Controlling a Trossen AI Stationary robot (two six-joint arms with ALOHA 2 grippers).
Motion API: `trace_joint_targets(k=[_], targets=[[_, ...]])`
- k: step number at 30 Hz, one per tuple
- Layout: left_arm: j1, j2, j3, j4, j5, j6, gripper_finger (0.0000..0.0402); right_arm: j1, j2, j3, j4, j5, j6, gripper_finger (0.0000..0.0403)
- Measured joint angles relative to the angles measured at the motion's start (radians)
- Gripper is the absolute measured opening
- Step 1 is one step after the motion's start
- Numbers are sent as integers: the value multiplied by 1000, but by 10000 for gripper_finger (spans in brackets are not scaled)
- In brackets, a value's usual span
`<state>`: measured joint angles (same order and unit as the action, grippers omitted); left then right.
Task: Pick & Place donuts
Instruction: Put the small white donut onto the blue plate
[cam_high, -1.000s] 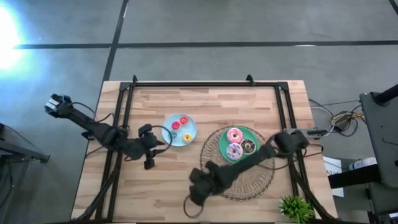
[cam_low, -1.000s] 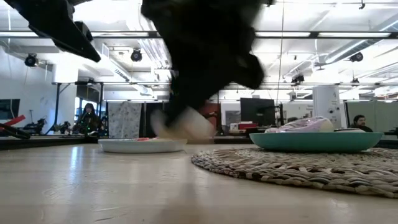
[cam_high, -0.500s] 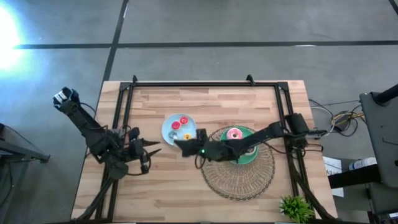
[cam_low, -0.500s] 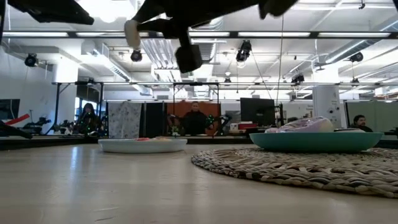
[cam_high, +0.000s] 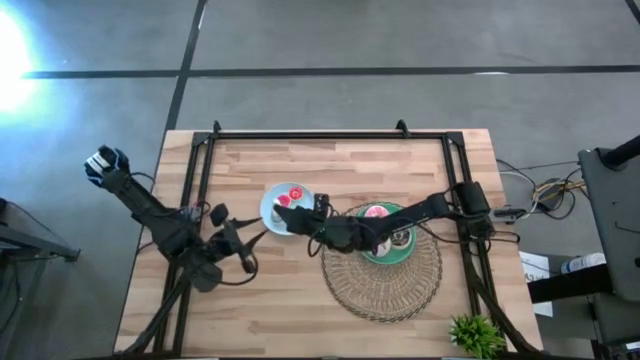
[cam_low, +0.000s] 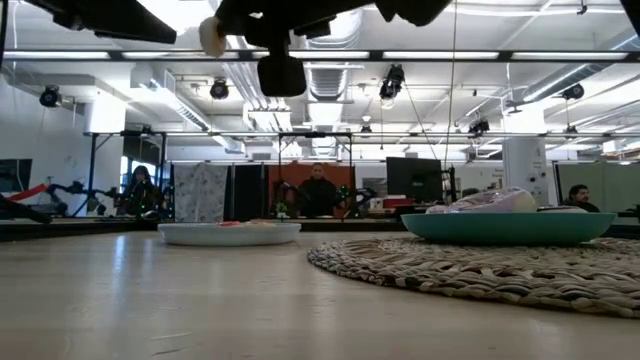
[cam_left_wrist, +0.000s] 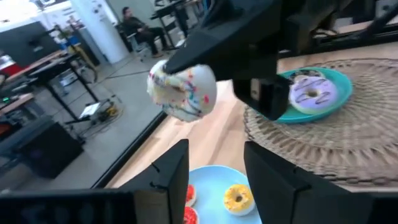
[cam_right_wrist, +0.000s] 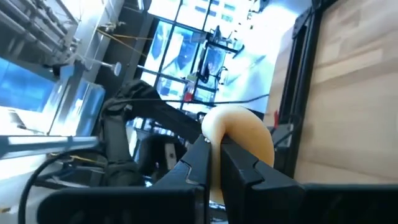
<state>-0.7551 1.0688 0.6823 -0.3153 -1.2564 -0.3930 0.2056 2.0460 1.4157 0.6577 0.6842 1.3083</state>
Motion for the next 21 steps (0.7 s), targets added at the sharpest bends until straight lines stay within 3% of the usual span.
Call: trace_joint_targets(k=[11,16,21], targets=[[92,25,0,105,-18,-1,135,0,2,24,-53,0,57,13],[101,40,0,155,60,29,135,-2,2,27,-56,-1,60,13],[105,64,0,208,50,56,135,-4,2,28,-61,2,71,13]])
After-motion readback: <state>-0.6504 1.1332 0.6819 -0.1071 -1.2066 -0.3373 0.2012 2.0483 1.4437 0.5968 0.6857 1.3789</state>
